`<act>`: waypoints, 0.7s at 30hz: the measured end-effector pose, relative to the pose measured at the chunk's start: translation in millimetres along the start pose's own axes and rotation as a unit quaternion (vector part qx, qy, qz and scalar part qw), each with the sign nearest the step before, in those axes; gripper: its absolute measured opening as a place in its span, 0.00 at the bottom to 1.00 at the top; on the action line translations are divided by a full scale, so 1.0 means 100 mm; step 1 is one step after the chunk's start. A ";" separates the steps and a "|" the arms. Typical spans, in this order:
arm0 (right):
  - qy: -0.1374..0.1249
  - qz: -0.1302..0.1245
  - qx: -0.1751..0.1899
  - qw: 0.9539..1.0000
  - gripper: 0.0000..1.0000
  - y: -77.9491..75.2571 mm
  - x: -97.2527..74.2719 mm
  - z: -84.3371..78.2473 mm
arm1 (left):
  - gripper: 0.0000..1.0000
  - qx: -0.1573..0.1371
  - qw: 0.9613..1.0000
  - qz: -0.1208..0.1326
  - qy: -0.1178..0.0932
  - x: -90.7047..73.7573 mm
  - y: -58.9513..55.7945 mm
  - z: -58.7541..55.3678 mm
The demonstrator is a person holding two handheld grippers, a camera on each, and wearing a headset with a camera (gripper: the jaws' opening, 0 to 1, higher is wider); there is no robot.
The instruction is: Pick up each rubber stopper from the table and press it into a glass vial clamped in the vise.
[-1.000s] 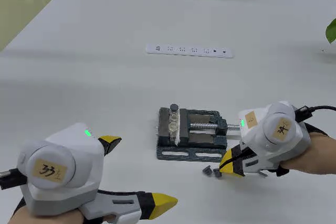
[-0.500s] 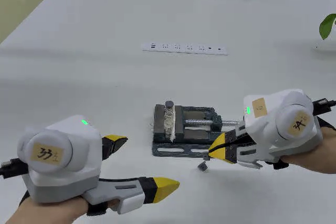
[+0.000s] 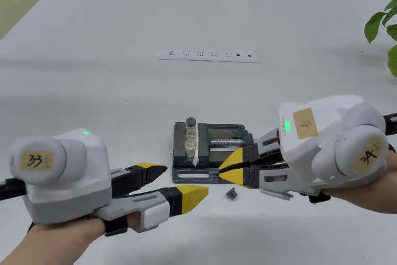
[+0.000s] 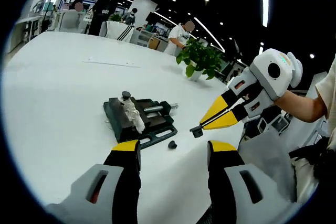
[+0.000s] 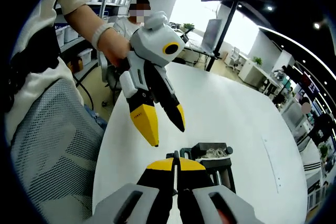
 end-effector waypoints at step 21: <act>-0.024 -0.005 -0.026 0.999 0.00 0.04 -0.03 0.15 | 0.12 -0.053 0.995 -0.090 -0.011 0.04 -0.20 0.01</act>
Point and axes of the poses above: the centre of the closed fingertips' face, and the gripper's own axes: x roughly forward along the fingers, y roughly to its left, z roughly out of its top, the point moved 5 cm from there along -x, roughly backward along the fingers, and after that the axes turned 14 degrees about y, right-handed, at the moved point
